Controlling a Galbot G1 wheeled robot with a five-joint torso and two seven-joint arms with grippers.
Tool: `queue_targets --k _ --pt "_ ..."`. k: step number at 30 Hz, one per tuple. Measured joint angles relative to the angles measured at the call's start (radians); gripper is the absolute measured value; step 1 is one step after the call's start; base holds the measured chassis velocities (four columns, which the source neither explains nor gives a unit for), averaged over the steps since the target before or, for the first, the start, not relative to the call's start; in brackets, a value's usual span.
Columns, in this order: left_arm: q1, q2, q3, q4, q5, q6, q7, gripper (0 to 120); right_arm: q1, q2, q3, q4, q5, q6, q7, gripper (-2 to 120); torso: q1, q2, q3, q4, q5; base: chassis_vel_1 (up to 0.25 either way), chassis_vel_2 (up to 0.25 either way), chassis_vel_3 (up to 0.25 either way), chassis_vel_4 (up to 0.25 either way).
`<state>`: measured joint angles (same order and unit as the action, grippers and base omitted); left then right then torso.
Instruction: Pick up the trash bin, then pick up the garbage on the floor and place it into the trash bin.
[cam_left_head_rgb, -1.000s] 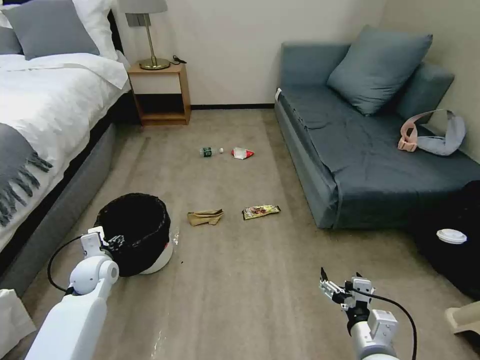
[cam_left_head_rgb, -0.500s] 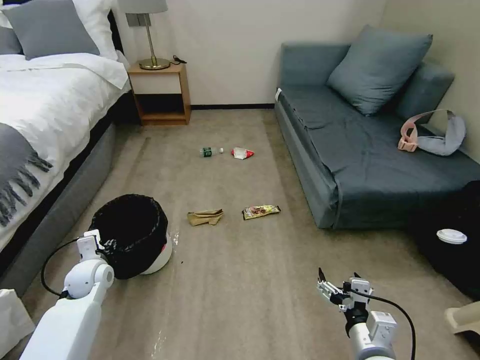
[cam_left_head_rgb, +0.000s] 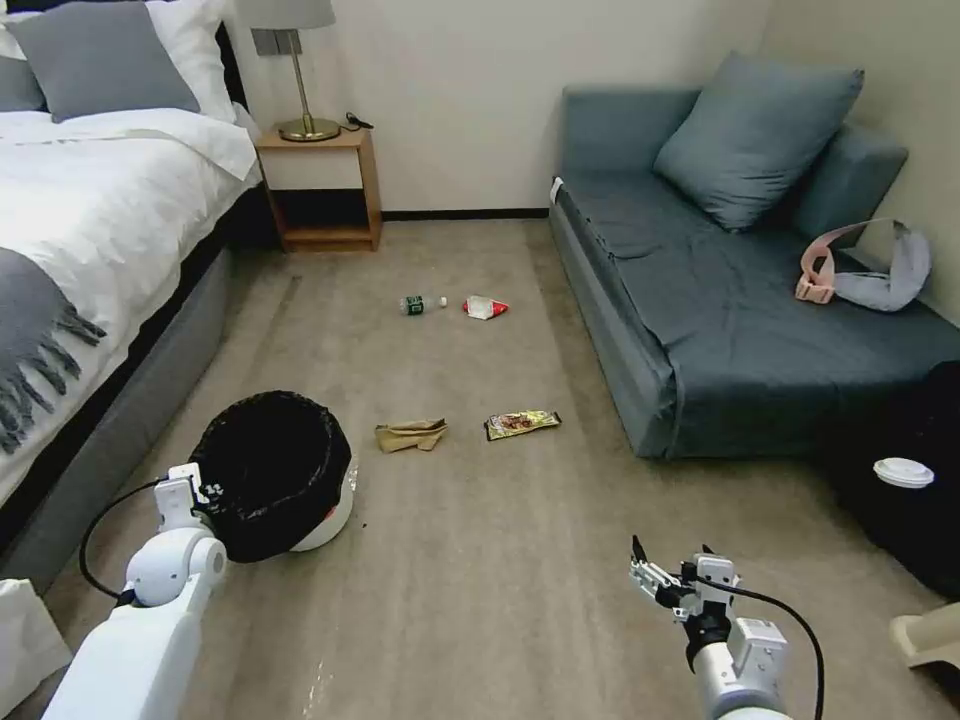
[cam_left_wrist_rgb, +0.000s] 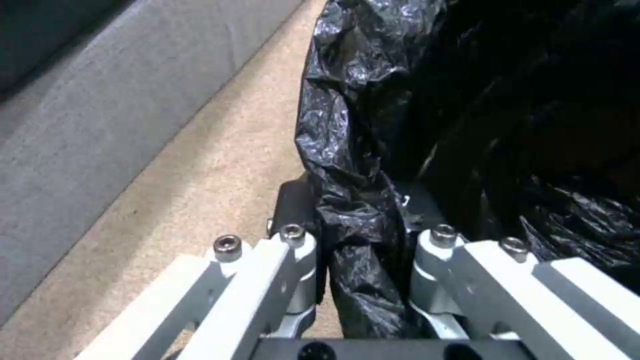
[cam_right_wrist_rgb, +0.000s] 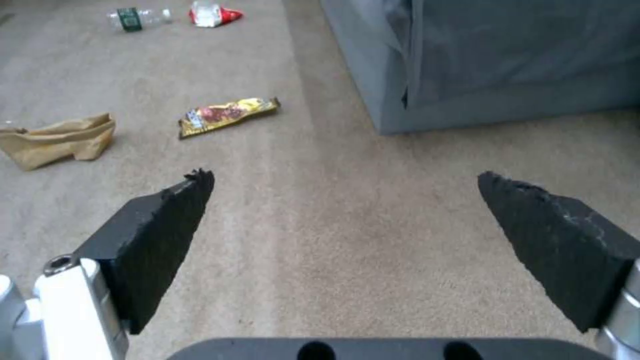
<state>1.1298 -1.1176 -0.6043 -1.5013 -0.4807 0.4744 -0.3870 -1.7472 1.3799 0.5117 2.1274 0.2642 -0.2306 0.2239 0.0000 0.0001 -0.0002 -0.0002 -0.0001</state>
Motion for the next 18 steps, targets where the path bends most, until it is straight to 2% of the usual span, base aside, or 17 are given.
queue_targets --k 2,10,18 --pt "0.014 -0.001 -0.010 -0.011 0.004 -0.018 -0.003 14 0.003 0.000 -0.001 -0.004 0.002 0.000 0.000 100 0.000 0.000 0.000 -0.0002 -0.0011 0.000 0.000 0.000 0.000" --pt "0.047 -0.005 -0.046 -0.038 0.023 -0.063 -0.015 11 0.006 0.003 -0.007 -0.008 0.004 0.000 0.001 100 0.000 0.000 0.000 0.0003 -0.0003 0.000 0.000 0.000 0.000" --pt "0.097 -0.008 -0.087 -0.112 0.035 -0.089 -0.025 7 0.005 0.006 -0.009 -0.010 0.005 0.001 0.001 100 0.000 0.000 0.000 0.0003 0.0000 0.000 0.000 0.000 0.000"
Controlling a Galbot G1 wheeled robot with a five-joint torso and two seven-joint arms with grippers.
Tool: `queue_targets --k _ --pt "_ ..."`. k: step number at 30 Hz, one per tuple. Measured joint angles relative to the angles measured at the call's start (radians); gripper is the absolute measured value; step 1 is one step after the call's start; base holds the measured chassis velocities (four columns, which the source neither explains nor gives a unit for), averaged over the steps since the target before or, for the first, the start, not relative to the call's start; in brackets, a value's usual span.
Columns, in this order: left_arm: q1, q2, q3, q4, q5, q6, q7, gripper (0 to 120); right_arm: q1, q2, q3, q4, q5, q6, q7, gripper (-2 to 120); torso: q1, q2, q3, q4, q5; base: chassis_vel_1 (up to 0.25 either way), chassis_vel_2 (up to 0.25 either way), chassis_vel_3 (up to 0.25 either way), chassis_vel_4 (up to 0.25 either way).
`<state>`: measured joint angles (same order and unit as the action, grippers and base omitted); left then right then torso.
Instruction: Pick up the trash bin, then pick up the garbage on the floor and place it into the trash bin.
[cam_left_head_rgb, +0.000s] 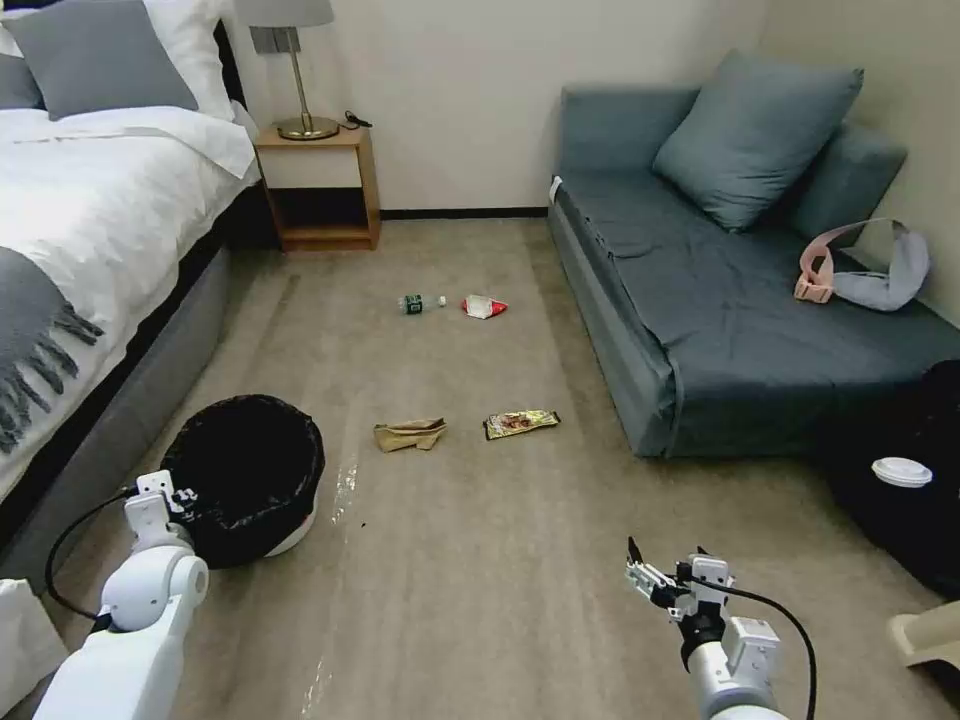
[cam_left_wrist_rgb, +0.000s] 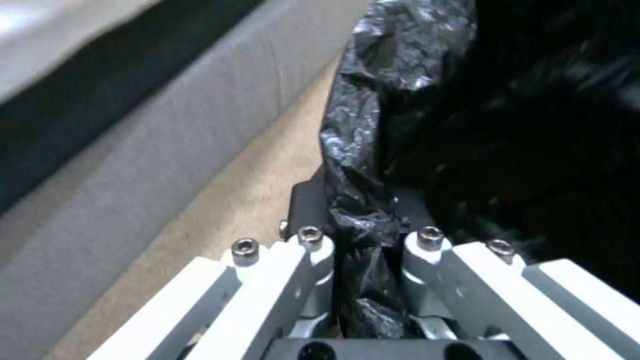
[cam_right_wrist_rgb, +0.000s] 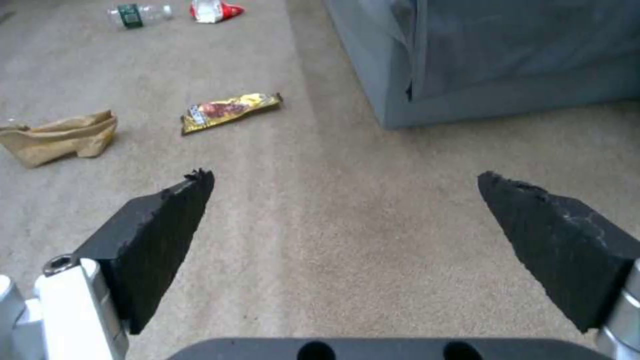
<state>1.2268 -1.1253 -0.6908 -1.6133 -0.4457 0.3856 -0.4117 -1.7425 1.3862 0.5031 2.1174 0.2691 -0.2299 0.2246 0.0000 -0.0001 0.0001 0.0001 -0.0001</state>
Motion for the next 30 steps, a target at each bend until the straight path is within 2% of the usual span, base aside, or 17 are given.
queue_targets --k 2,3,6,7,8,9,10,12,14,15,18,22,30 --pt "0.019 -0.002 -0.018 -0.045 0.013 -0.001 -0.006 4 -0.002 0.001 0.000 0.000 0.004 0.003 0.000 100 0.000 0.000 0.000 0.0000 0.0000 0.000 0.000 0.000 0.000" --pt "0.019 -0.002 -0.018 -0.045 0.013 -0.001 -0.006 4 -0.002 0.001 0.000 0.000 0.004 0.003 0.000 100 0.000 0.000 0.000 0.0000 0.0000 0.000 0.000 0.000 0.000" --pt "0.057 -0.012 -0.050 -0.130 0.058 -0.004 -0.013 4 -0.004 0.004 -0.003 0.003 0.037 0.005 0.001 100 0.000 0.000 0.000 0.0001 0.0000 0.000 0.000 0.000 0.000" --pt "0.057 -0.012 -0.050 -0.130 0.058 -0.004 -0.013 4 -0.004 0.004 -0.003 0.003 0.037 0.005 0.001 100 0.000 0.000 0.000 0.0001 0.0000 0.000 0.000 0.000 0.000" --pt "0.082 -0.017 -0.067 -0.180 0.082 -0.009 -0.016 4 -0.005 0.005 -0.004 0.008 0.062 0.006 0.002 100 0.000 0.000 0.000 0.0001 0.0002 0.000 0.000 0.000 0.000" --pt "0.082 -0.017 -0.067 -0.180 0.082 -0.009 -0.016 4 -0.005 0.005 -0.004 0.008 0.062 0.006 0.002 100 0.000 0.000 0.000 0.0001 0.0002 0.000 0.000 0.000 0.000" --pt "0.108 -0.022 -0.079 -0.225 0.098 -0.011 -0.015 4 -0.004 0.006 -0.005 0.010 0.074 0.009 0.002 100 0.000 0.000 0.000 0.0001 0.0003 0.000 0.000 0.000 0.000" --pt "0.119 -0.025 -0.084 -0.244 0.104 -0.012 -0.014 4 -0.004 0.006 -0.005 0.010 0.077 0.011 0.002 100 0.000 0.000 0.000 0.0000 0.0003 0.000 0.000 0.000 0.000" --pt "0.173 -0.041 -0.111 -0.327 0.129 -0.012 -0.017 4 0.000 0.005 -0.005 0.009 0.089 0.019 -0.002 100 0.000 0.000 0.000 -0.0002 0.0001 0.000 0.000 0.000 0.000" --pt "0.173 -0.041 -0.111 -0.327 0.129 -0.012 -0.017 4 0.000 0.005 -0.005 0.009 0.089 0.019 -0.002 100 0.000 0.000 0.000 -0.0002 0.0001 0.000 0.000 0.000 0.000" --pt "0.227 -0.060 -0.148 -0.400 0.151 -0.012 -0.020 4 0.011 0.003 -0.007 0.007 0.099 0.025 -0.012 100 0.000 0.000 0.000 0.0000 0.0000 0.000 0.000 0.000 0.000" --pt "0.260 -0.068 -0.175 -0.439 0.160 -0.022 -0.021 4 0.020 0.003 -0.008 0.003 0.093 0.036 -0.027 100 0.000 0.000 0.000 0.0000 0.0002 0.000 0.000 0.000 0.000" --pt "0.268 -0.070 -0.184 -0.435 0.178 -0.041 -0.019 4 0.012 0.002 -0.004 0.004 0.067 0.069 -0.064 100 0.000 0.000 0.000 -0.0002 0.0000 0.000 0.000 0.000 0.000"
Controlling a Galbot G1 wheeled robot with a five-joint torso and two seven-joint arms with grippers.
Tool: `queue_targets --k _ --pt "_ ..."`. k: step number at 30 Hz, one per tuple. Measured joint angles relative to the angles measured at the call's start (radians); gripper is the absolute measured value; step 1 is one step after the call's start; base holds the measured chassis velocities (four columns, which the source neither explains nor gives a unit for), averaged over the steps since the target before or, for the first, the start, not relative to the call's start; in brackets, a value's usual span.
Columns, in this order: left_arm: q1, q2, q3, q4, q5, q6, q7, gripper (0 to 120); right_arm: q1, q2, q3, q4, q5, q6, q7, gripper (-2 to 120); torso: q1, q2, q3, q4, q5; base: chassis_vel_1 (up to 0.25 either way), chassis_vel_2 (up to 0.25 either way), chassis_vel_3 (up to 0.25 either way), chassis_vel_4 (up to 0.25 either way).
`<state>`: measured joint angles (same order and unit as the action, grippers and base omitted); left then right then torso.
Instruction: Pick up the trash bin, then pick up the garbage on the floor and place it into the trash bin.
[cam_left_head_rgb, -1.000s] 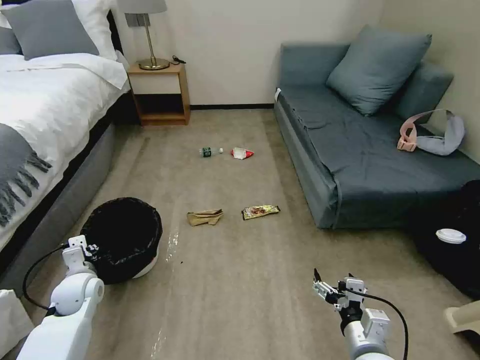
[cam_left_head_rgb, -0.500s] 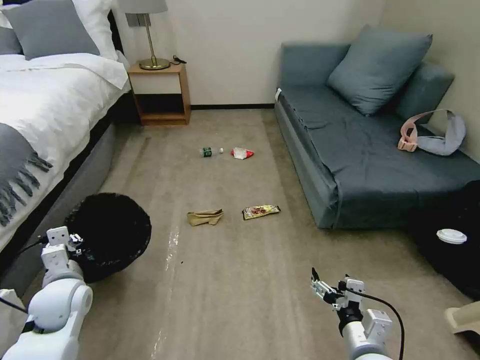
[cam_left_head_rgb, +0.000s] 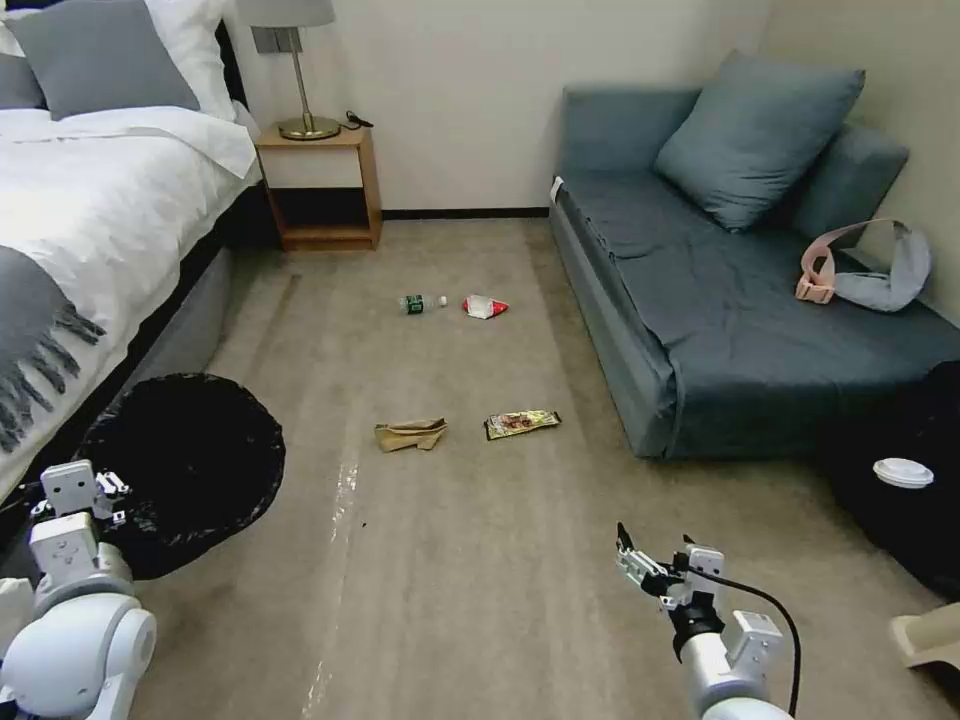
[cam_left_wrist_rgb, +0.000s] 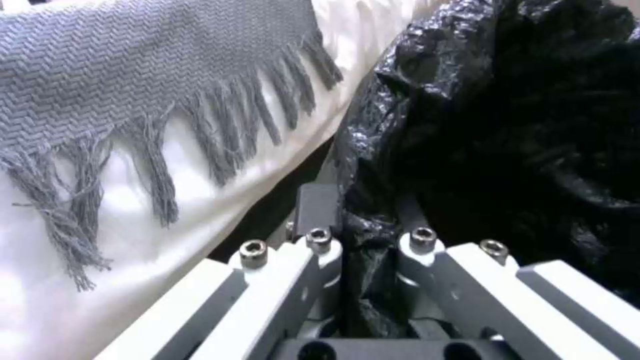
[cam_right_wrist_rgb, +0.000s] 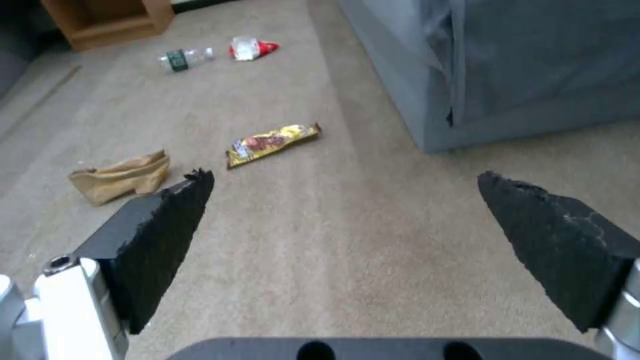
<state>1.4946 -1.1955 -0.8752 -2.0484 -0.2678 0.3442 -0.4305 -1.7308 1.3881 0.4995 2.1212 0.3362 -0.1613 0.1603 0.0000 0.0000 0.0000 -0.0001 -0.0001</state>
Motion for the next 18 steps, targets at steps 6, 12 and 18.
queue_targets --k 6,12,18 --pt "0.002 -0.003 0.009 0.008 0.006 -0.006 0.001 4 -0.011 -0.004 0.000 0.010 -0.014 0.024 -0.033 100 0.000 0.000 0.000 0.0001 0.0001 0.000 0.000 0.000 0.000" --pt "0.000 -0.013 0.031 0.015 0.020 -0.010 0.002 4 -0.010 -0.005 0.001 0.013 -0.015 0.037 -0.051 100 0.000 0.000 0.000 0.0001 0.0000 0.000 0.000 0.000 0.000" --pt "-0.002 -0.018 0.045 0.015 0.032 -0.012 0.003 4 -0.009 -0.007 0.001 0.006 -0.024 0.047 -0.060 100 0.000 0.000 0.000 0.0001 0.0001 0.000 0.000 0.000 0.000"
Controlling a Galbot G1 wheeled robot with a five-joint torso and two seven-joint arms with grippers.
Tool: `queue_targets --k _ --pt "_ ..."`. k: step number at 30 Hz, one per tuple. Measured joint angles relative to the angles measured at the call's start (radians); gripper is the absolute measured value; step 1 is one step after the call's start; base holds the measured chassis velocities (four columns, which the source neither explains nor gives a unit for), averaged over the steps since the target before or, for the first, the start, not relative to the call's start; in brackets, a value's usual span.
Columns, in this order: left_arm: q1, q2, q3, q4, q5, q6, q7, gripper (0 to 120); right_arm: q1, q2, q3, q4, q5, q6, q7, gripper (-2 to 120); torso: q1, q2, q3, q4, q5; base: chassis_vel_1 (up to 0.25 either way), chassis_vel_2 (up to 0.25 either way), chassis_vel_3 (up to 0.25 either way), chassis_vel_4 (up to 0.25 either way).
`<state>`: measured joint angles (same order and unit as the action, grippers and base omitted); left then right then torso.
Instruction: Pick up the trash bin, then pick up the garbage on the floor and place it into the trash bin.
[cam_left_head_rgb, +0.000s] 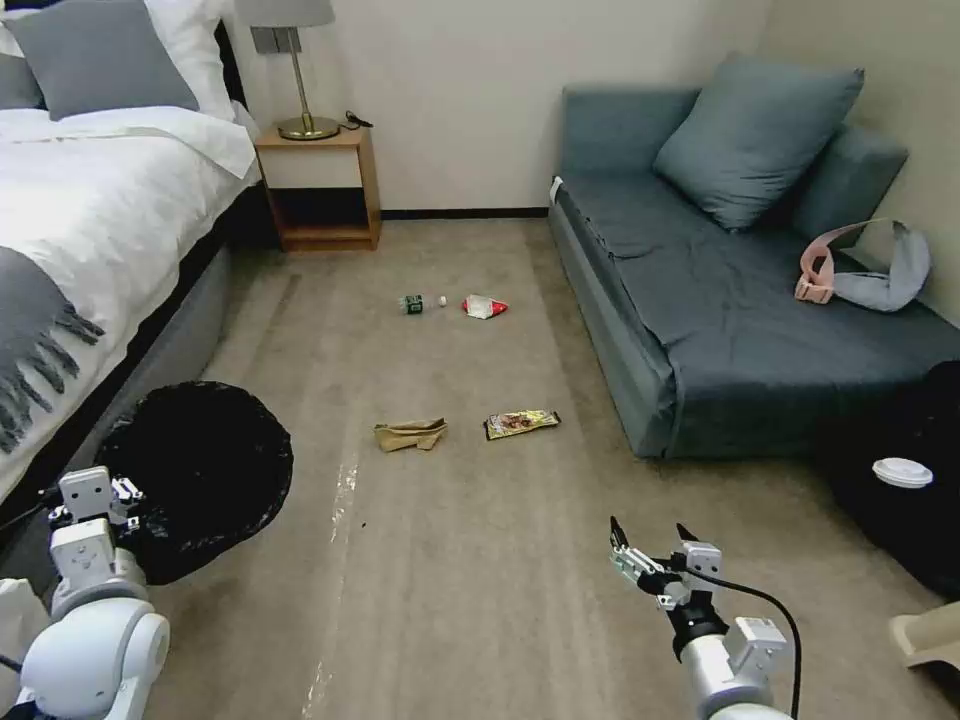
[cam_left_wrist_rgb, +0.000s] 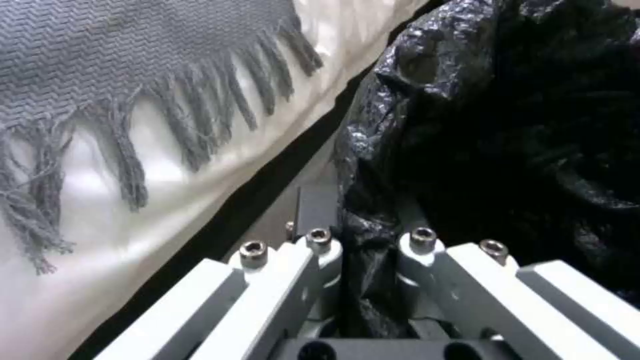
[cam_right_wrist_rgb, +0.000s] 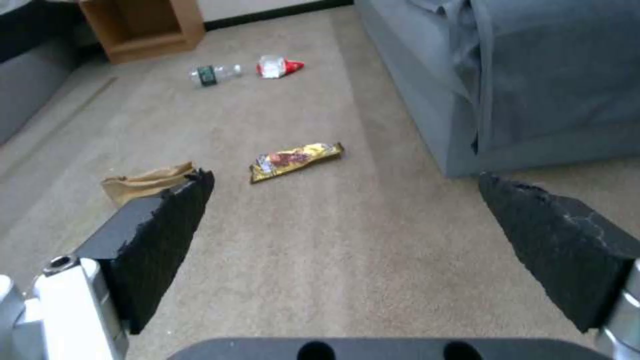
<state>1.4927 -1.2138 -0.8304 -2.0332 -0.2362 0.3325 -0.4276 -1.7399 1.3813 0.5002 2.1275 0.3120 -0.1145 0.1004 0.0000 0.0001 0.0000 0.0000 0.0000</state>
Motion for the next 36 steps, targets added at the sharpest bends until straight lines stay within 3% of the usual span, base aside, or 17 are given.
queue_targets --k 24,36 --pt "-0.001 -0.010 0.009 0.004 0.010 -0.014 0.001 4 0.010 -0.001 -0.009 -0.040 -0.024 0.027 -0.020 100 0.000 0.000 0.000 0.0000 0.0000 0.000 0.000 0.000 0.000" --pt "-0.003 -0.007 0.007 0.019 0.010 -0.026 0.002 4 0.014 0.001 -0.017 -0.057 -0.041 0.032 -0.023 100 0.000 0.000 0.000 0.0000 -0.0001 -0.075 0.065 0.067 -0.080"
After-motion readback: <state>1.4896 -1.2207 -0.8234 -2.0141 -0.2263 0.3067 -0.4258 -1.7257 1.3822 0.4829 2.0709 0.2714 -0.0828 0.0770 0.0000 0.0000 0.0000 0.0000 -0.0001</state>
